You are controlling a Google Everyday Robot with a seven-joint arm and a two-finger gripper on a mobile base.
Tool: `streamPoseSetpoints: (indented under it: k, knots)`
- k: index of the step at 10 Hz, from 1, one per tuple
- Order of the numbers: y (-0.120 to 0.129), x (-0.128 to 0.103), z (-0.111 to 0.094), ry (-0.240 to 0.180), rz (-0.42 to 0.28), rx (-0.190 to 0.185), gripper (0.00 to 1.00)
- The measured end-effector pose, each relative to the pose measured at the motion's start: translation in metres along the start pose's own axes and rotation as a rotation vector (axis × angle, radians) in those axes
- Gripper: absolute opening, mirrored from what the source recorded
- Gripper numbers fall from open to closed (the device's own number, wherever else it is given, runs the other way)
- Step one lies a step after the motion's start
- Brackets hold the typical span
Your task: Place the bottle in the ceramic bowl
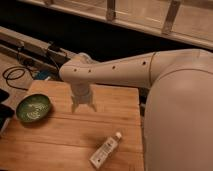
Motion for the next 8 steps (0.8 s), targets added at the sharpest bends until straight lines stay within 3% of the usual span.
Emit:
streamPoseSetpoints:
  k: [5,6,8]
  knots:
    - [-0.001,0.000,0.000,-0.002,0.003,0.000,0.65]
    - [-0.003,-0.001,-0.002,-0.028,0.030,-0.018,0.65]
    - [-0.021,0.003,-0.008,-0.125,0.123,-0.060,0.65]
